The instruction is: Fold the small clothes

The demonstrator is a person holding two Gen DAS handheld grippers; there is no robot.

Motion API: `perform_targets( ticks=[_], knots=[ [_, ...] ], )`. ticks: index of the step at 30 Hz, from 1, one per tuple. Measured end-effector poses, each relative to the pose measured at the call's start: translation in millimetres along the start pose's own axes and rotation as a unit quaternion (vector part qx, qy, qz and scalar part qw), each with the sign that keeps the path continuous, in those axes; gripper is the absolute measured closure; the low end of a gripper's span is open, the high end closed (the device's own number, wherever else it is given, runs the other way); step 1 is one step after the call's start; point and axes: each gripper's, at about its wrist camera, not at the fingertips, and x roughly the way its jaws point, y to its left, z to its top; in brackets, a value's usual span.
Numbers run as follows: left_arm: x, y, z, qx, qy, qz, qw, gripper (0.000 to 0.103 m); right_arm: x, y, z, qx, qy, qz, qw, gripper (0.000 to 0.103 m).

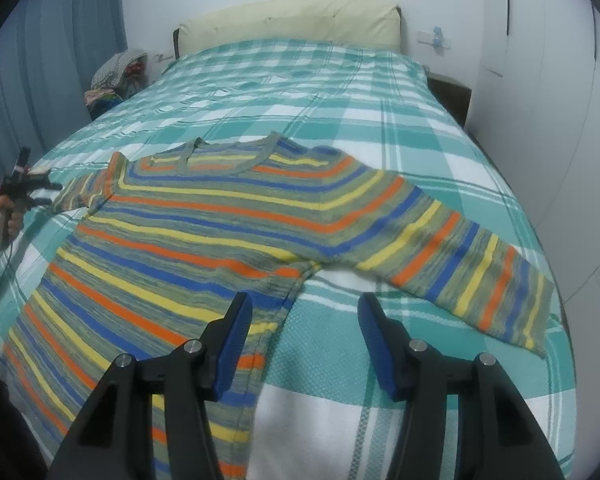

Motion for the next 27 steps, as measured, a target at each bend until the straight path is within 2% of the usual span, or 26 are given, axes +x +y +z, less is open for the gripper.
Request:
perform_targets(
  ticks=[2, 3, 4, 5, 6, 9, 11, 14, 16, 19, 21, 23, 25, 27],
  knots=[
    [6.3, -13.5, -4.5, 0.025, 0.004, -0.006, 0.9997, 0.032, 0.4, 4.4, 0.8, -0.008, -0.003, -0.004, 1.000, 0.048],
    [9.0, -19.9, -6.0, 0.040, 0.006, -0.008, 0.9992, 0.051, 0.4, 6.8, 0.7, -0.013, -0.005, -0.007, 1.000, 0.048],
    [13.8, -29.1, -8.8, 0.058, 0.014, -0.001, 0.9982, 0.096, 0.6, 8.1, 0.6, -0.016, -0.005, -0.008, 1.000, 0.048],
    [19.7, -37.4, -11.3, 0.074, 0.027, 0.021, 0.9967, 0.099, 0.9, 9.4, 0.4, -0.019, -0.006, -0.010, 1.000, 0.048],
    [17.5, -41.4, -11.4, 0.077, 0.020, 0.036, 0.9962, 0.100, 1.3, 9.7, 0.0, -0.020, -0.006, -0.011, 1.000, 0.048],
    [-7.4, -44.1, -11.0, 0.052, -0.022, 0.093, 0.9940, 0.101, -0.4, 7.3, 0.1, -0.015, -0.008, -0.014, 1.000, 0.048],
    [-26.2, -32.1, -12.6, 0.017, -0.039, 0.134, 0.9901, 0.101, -4.7, 3.9, 1.5, -0.010, -0.016, -0.018, 1.000, 0.048],
    [-32.3, -11.0, -20.9, -0.012, -0.035, 0.180, 0.9830, 0.103, -9.0, -1.6, 3.8, -0.001, -0.022, -0.022, 1.000, 0.048],
    [-26.3, -3.8, -31.6, -0.008, -0.030, 0.229, 0.9730, 0.103, -8.9, -4.0, 4.6, 0.004, -0.022, -0.024, 0.999, 0.048],
    [-24.3, 12.8, -44.3, -0.029, -0.020, 0.201, 0.9789, 0.103, -7.8, -5.3, 4.2, 0.009, -0.018, -0.024, 1.000, 0.048],
    [-32.4, 9.0, -52.7, -0.010, -0.035, 0.195, 0.9800, 0.103, -7.1, -4.7, 3.4, 0.006, -0.016, -0.030, 0.999, 0.048],
    [-38.7, -0.6, -59.8, 0.007, -0.042, 0.189, 0.9811, 0.095, -5.6, -5.6, 2.8, 0.007, -0.012, -0.034, 0.999, 0.048],
    [-42.2, -16.1, -63.3, 0.027, -0.047, 0.161, 0.9855, 0.066, -2.9, -7.9, 2.7, 0.014, -0.006, -0.034, 0.999, 0.048],
    [-50.2, -38.1, -75.6, 0.050, -0.057, 0.140, 0.9872, 0.047, -0.3, -10.9, 2.5, 0.025, -0.001, -0.032, 0.999, 0.047]
  ],
)
